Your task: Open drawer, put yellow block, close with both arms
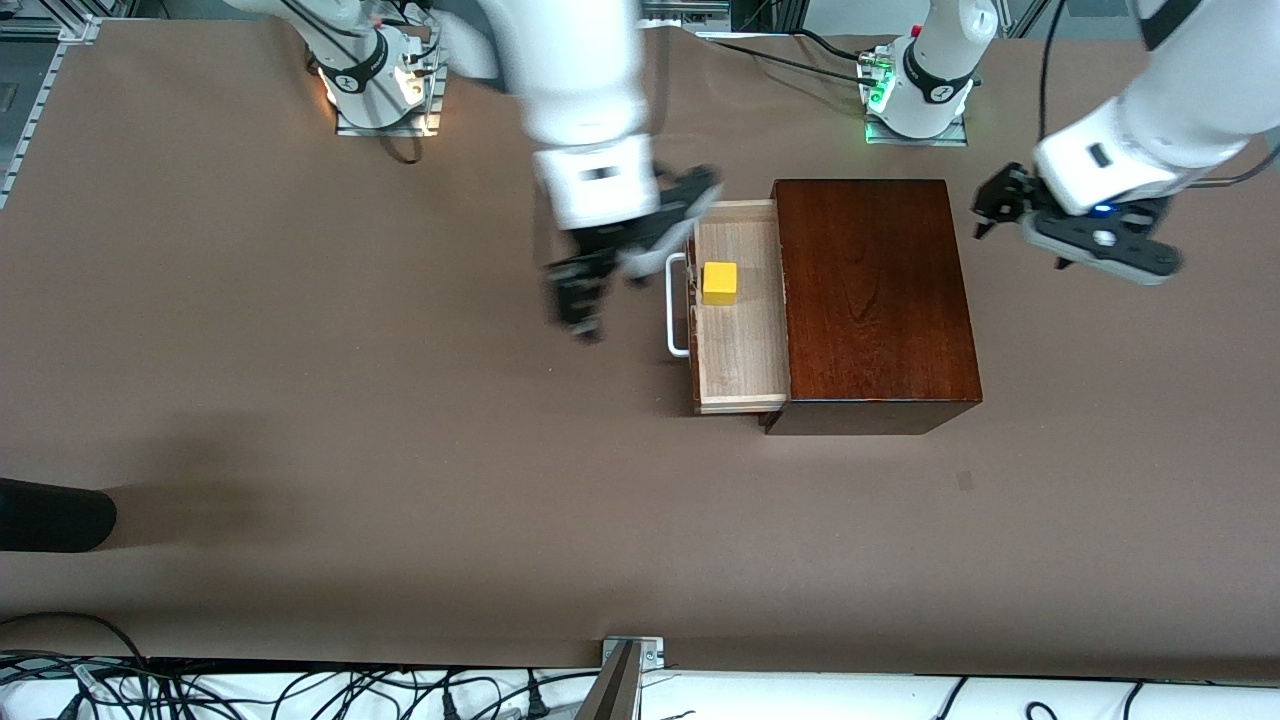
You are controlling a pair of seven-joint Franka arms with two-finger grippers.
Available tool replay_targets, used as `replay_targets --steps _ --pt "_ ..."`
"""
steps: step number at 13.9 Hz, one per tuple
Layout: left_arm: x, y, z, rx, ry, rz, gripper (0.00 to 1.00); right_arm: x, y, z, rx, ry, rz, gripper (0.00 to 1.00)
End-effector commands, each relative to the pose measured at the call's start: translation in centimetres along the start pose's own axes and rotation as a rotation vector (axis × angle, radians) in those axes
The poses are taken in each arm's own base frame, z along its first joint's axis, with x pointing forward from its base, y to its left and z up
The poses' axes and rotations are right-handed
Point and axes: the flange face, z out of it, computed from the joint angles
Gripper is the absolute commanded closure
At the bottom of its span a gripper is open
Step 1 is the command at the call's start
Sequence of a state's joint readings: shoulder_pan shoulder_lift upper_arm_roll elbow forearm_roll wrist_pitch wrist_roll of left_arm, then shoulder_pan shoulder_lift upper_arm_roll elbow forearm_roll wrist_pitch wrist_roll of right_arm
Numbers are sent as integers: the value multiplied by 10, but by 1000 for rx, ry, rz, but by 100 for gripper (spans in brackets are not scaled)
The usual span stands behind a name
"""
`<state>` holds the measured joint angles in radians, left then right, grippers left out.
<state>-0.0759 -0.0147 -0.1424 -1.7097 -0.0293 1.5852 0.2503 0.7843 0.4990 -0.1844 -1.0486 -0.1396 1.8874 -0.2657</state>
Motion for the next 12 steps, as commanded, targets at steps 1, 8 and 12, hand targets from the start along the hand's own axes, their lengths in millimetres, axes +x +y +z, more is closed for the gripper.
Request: replay_targets --steps 1,8,12 --pt "20 57 26 -135 -53 133 0 -47 72 -21 84 -52 169 0" --pt "125 250 107 -287 -97 535 0 -255 193 3 221 -203 522 0" --pt "164 300 161 -173 81 911 0 -320 198 27 210 -221 624 0"
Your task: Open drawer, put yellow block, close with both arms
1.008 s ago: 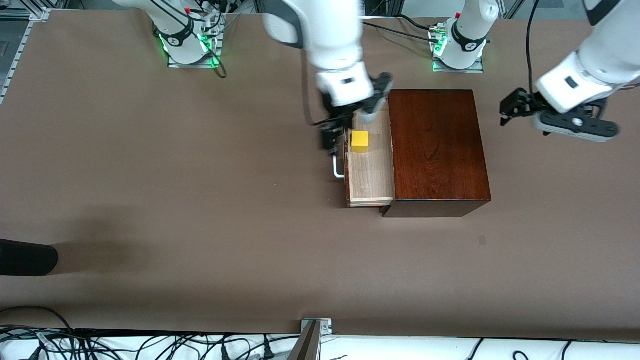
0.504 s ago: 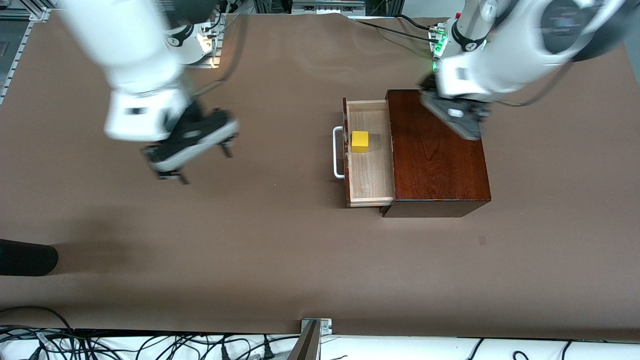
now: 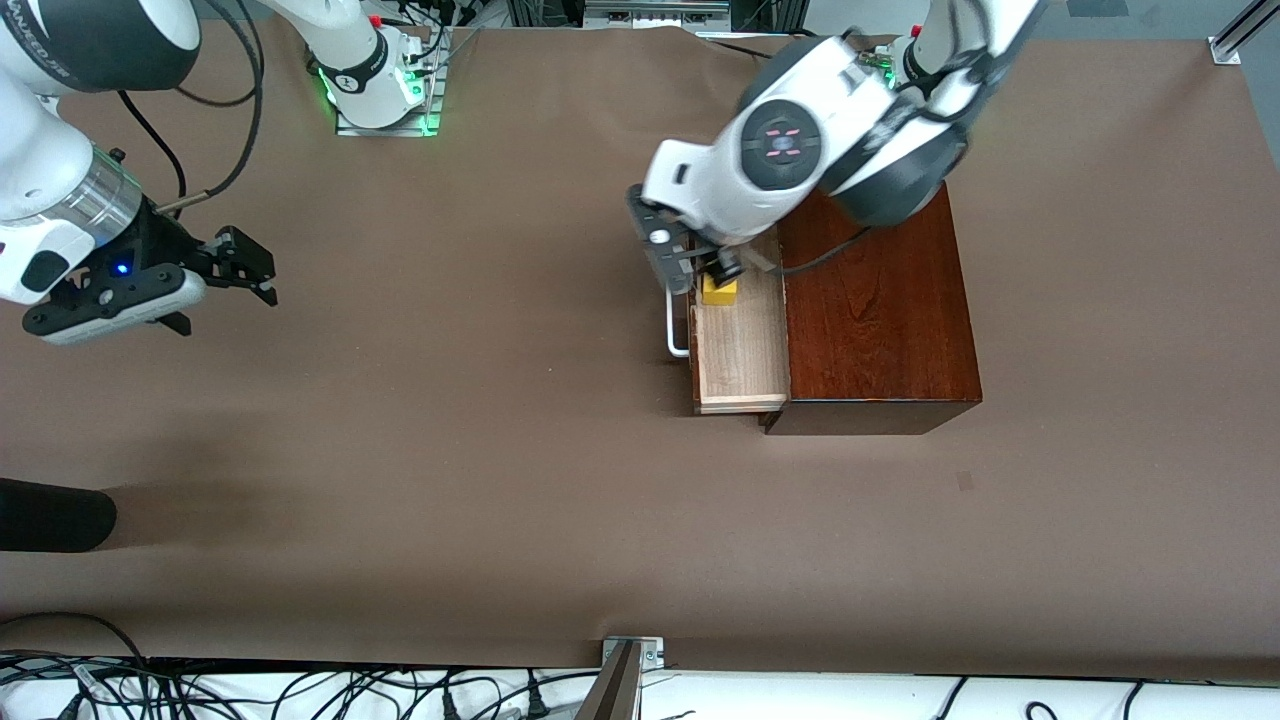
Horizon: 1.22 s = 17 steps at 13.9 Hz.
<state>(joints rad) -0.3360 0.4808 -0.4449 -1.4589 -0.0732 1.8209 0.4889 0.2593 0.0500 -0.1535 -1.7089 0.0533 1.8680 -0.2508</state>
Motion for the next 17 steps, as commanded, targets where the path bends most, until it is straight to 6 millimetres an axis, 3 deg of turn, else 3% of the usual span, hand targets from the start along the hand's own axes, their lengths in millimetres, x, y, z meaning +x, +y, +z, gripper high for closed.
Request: replay_targets --steps 1,4,7,8,11,13,15,17 --pt "27 -14 28 46 46 237 0 -31 3 1 13 12 77 0" --pt "53 1 95 171 -65 433 0 -31 -4 -12 19 -16 138 0" --pt "50 10 146 166 -170 477 0 -26 -6 -23 16 1 170 0" --pt "46 10 155 155 -186 483 0 -24 -6 -23 15 -8 177 0" --pt "31 5 163 115 -265 470 0 -21 -3 -34 -15 -41 172 0" --pt "19 -3 156 110 -347 458 0 -17 2 -29 -14 -45 179 0" --pt "4 -11 147 88 -415 432 0 -17 7 -41 -24 -32 178 0" --pt "-11 -26 142 59 -452 399 0 -21 3 -35 -14 -105 181 0"
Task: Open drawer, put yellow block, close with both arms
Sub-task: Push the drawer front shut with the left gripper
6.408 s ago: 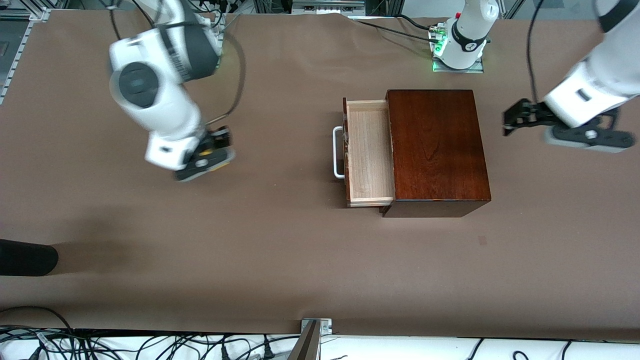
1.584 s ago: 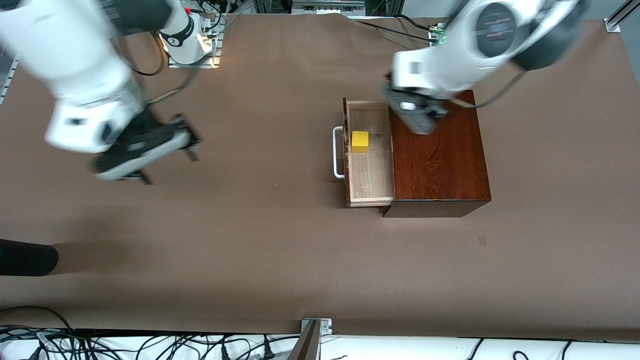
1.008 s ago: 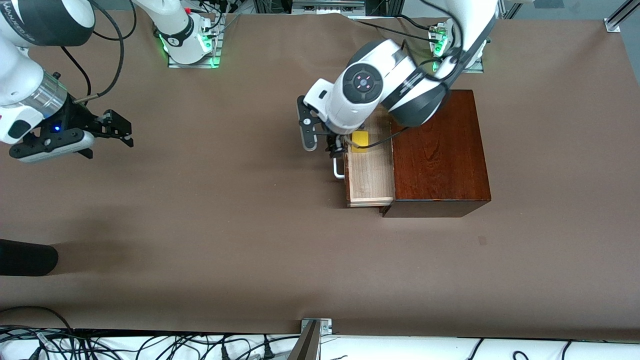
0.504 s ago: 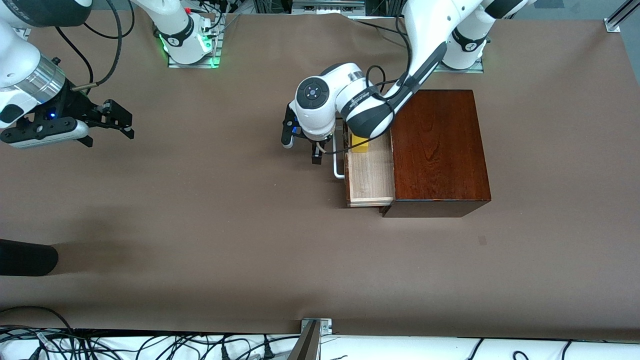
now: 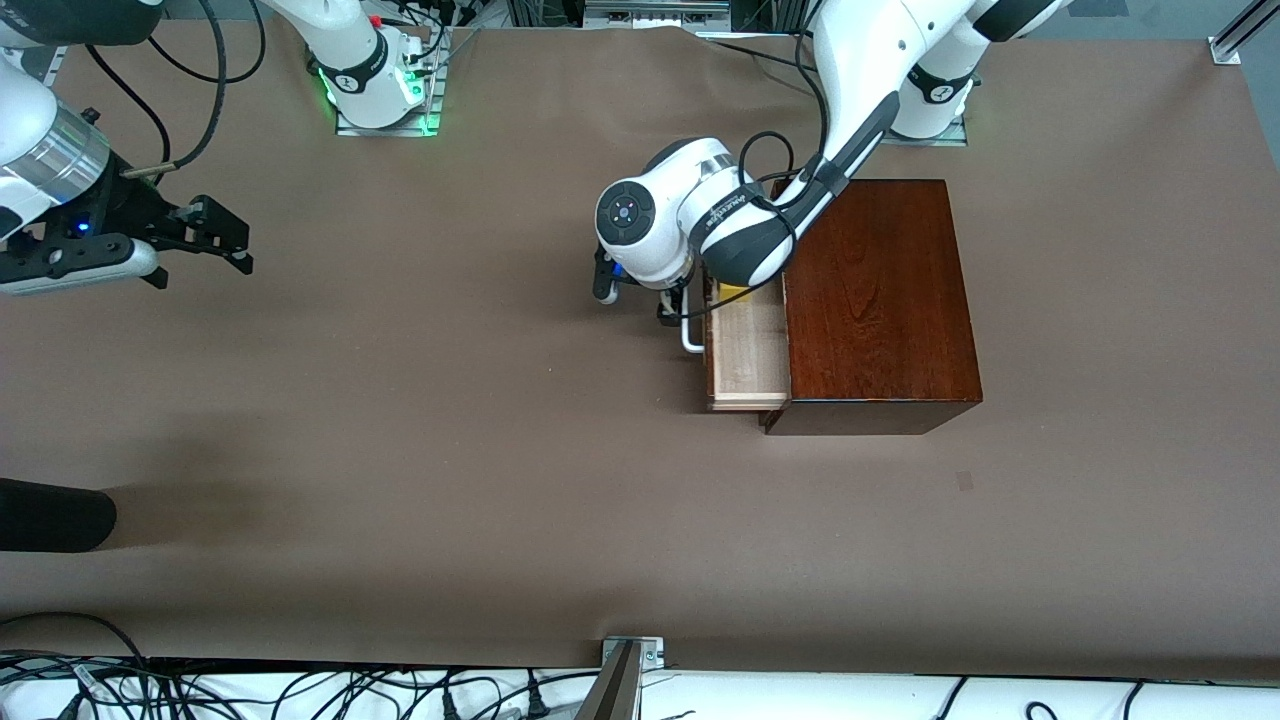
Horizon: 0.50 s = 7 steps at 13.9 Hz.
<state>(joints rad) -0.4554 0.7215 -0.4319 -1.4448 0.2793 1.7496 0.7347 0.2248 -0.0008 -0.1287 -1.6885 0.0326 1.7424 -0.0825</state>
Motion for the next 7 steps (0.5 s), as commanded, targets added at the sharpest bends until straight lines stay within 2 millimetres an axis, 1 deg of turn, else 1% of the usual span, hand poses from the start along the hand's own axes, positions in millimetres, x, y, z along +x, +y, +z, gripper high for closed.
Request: replay_targets --steps 1,2,5,6,7 --pt "-41 -15 -9 -18 -51 -13 0 -2 -1 -5 -13 -63 7 0" --pt "-47 -18 -8 -26 -50 -2 0 -4 -2 -3 -11 -85 4 0" --pt "-76 -29 -4 -75 -73 -11 0 -5 1 -2 -9 -97 4 0" --pt "-83 -31 -9 -74 -72 -21 0 -5 0 -2 -10 -97 1 0" --pt "-93 -35 -10 -83 -74 -35 0 -5 0 -2 -10 -93 1 0"
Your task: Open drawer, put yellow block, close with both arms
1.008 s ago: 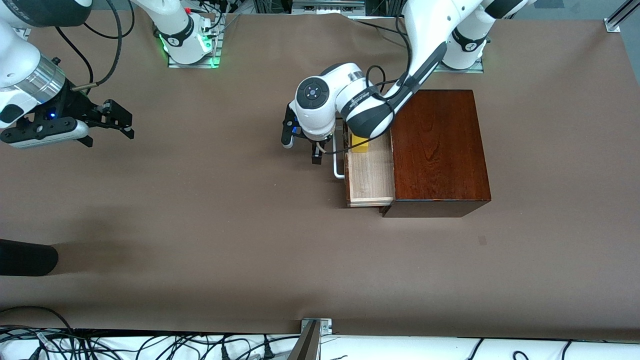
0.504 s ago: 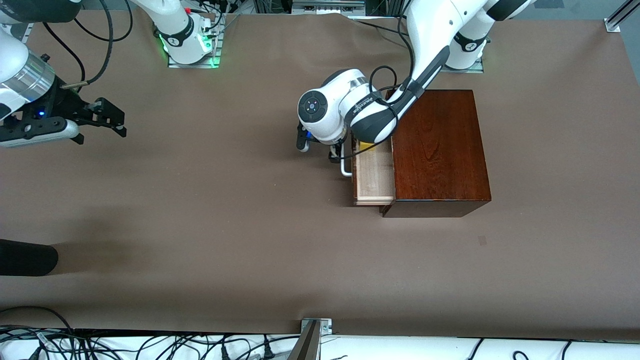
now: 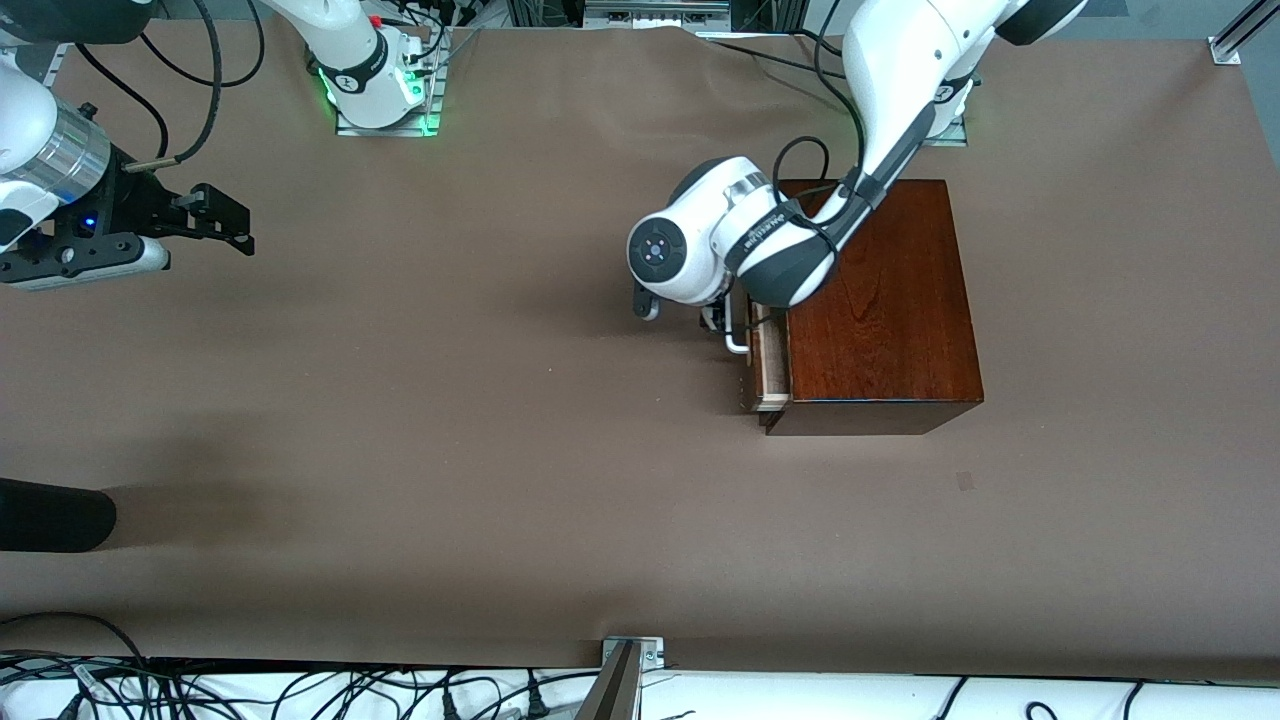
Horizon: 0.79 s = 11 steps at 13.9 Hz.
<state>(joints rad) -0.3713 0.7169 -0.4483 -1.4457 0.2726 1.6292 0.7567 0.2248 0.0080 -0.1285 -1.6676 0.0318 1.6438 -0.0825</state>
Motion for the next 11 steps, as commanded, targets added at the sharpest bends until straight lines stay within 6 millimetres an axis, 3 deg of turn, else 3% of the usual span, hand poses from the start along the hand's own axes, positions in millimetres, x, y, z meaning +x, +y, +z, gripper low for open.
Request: replay_targets --steps 1,9,11 --pt "-52 -20 -17 13 -24 -7 0 2 1 -6 -14 -5 3 0" --pt "-57 -15 -31 19 -9 -17 0 5 -2 -10 -15 14 -2 0" --pt "-55 -5 -63 56 40 -14 0 7 0 -11 -17 18 1 0"
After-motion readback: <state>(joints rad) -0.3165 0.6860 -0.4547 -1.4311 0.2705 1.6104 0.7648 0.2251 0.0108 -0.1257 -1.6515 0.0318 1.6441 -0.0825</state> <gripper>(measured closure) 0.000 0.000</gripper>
